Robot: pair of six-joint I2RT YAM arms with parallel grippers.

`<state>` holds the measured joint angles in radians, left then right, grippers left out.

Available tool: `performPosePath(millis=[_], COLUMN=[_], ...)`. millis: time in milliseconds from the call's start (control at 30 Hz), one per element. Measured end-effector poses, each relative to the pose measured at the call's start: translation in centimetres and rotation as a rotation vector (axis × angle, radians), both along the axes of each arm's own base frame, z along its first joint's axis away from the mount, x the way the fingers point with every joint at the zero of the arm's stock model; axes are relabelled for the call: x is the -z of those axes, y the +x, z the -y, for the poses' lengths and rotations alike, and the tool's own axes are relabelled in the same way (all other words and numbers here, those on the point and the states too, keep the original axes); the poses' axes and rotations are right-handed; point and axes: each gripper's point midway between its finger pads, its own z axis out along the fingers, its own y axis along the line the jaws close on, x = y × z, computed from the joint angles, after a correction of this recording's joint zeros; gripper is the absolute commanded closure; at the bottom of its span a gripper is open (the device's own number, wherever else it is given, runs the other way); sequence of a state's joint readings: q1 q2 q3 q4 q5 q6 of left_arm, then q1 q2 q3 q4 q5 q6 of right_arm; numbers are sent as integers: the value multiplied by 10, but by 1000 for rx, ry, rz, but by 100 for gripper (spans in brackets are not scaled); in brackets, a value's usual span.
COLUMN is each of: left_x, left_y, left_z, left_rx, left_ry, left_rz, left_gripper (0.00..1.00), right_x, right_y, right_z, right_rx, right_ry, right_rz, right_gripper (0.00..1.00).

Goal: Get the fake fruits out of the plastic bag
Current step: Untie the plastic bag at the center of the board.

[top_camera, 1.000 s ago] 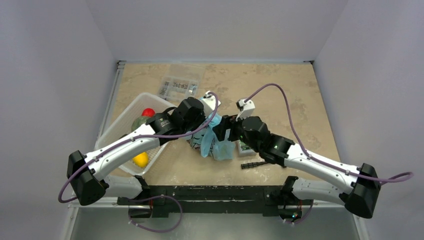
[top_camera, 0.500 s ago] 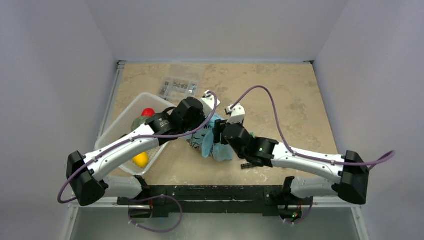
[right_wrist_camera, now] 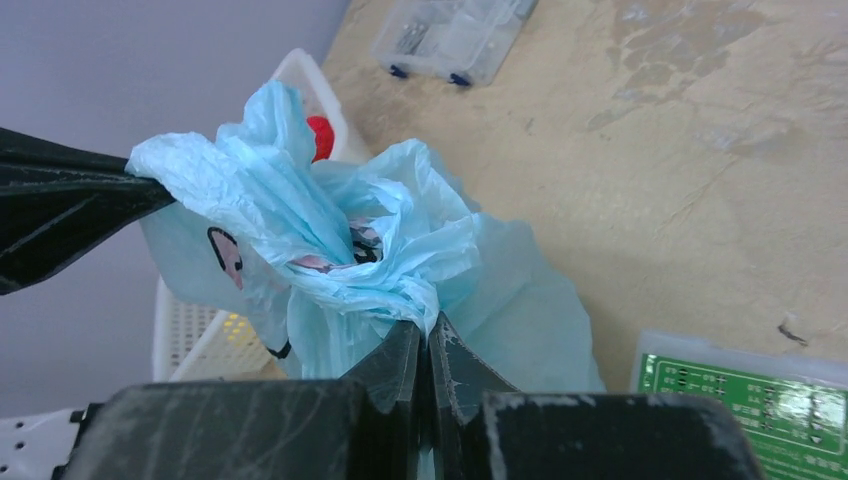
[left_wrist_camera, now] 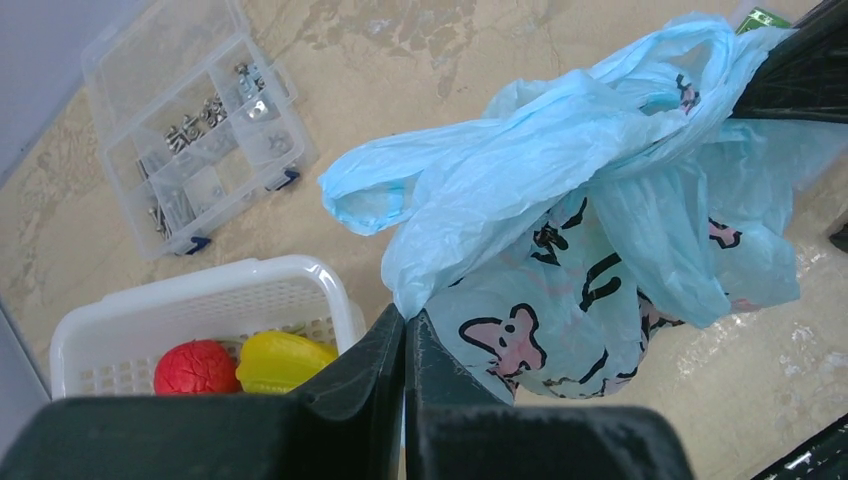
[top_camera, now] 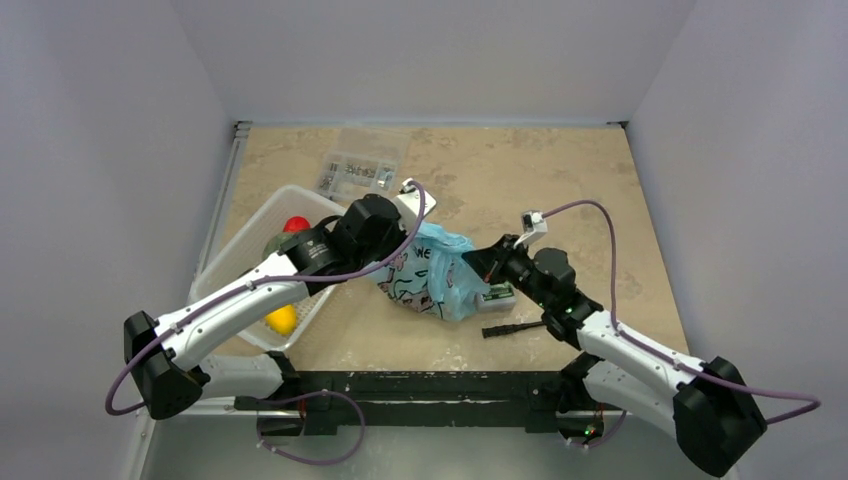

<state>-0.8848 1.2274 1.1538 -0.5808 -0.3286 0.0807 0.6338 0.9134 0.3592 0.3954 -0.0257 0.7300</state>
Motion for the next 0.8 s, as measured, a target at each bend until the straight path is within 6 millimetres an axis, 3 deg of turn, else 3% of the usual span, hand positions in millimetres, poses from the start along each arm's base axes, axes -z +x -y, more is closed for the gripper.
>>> performPosePath(millis=[167,267,567,667,800], left_x=[-6,-9,-2,7,21], left_y=[-6,-10,-18,-19,-17], left_z=[3,7,19,25,27], left_rx=[34,62,123,142,141], left_ry=[-29,-53,-76,-67,-21], left_rz=[-3,-12,-57,-88,-134], left_gripper=[30,16,18,33,63], right_x=[2,4,-5,-8,-9], right_y=[-9,-14,-29,-35,-45], right_z=[-18,-28,-48,-59,-69], right_rx=[-132,-207,-356,-397,-439], right_ry=[46,36,-9,-25,-40], right_rz=[-10,-20,40,58,72], right_gripper=[100,100,100,100,100])
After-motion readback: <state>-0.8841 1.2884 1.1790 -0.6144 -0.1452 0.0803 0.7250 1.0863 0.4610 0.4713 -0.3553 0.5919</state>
